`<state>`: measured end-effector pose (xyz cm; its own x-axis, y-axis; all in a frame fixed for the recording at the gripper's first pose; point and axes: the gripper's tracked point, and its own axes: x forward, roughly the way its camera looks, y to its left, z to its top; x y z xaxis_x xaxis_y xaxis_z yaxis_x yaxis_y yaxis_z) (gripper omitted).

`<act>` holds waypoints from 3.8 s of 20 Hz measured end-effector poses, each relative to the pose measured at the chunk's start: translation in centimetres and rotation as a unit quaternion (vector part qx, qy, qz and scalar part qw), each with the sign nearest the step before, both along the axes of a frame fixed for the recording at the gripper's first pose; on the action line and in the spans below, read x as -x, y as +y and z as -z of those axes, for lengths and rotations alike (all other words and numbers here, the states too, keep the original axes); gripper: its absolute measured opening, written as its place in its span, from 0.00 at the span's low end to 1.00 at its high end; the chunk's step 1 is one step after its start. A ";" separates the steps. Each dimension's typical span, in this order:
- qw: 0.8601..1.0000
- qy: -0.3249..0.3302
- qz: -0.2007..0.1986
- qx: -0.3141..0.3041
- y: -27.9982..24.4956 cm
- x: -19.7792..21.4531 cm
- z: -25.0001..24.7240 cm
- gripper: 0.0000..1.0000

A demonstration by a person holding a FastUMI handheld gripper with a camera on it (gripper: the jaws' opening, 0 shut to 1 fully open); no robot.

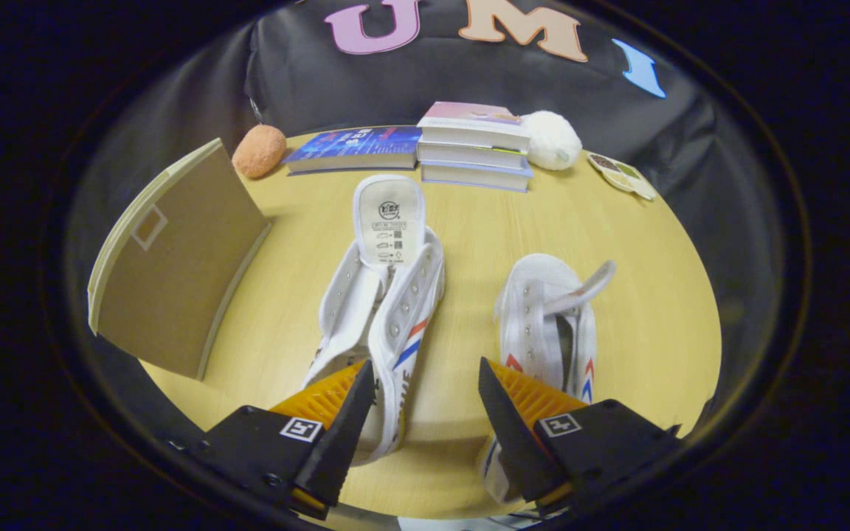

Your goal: Open the storage box then place both shoes into the box .Put the left shoe in first, then the right shoe, with the right side of both shoes facing outward in a uniform manner.

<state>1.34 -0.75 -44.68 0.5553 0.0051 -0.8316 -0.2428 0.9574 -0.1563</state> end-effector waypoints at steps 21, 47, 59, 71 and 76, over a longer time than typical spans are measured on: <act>0.983 0.064 0.116 -0.126 1.4 -3.7 2.2 0.03; 0.857 0.018 0.231 -0.460 24.5 2.0 -20.7 0.03; 0.901 0.085 0.206 -0.373 39.0 2.6 -11.3 0.02; 0.944 0.064 0.172 -0.276 39.7 1.7 -7.4 0.23; 0.924 0.054 0.139 -0.353 42.0 0.9 -11.1 0.78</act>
<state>0.45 41.21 -33.59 0.5307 0.4369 -0.7263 0.0492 0.8396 0.5410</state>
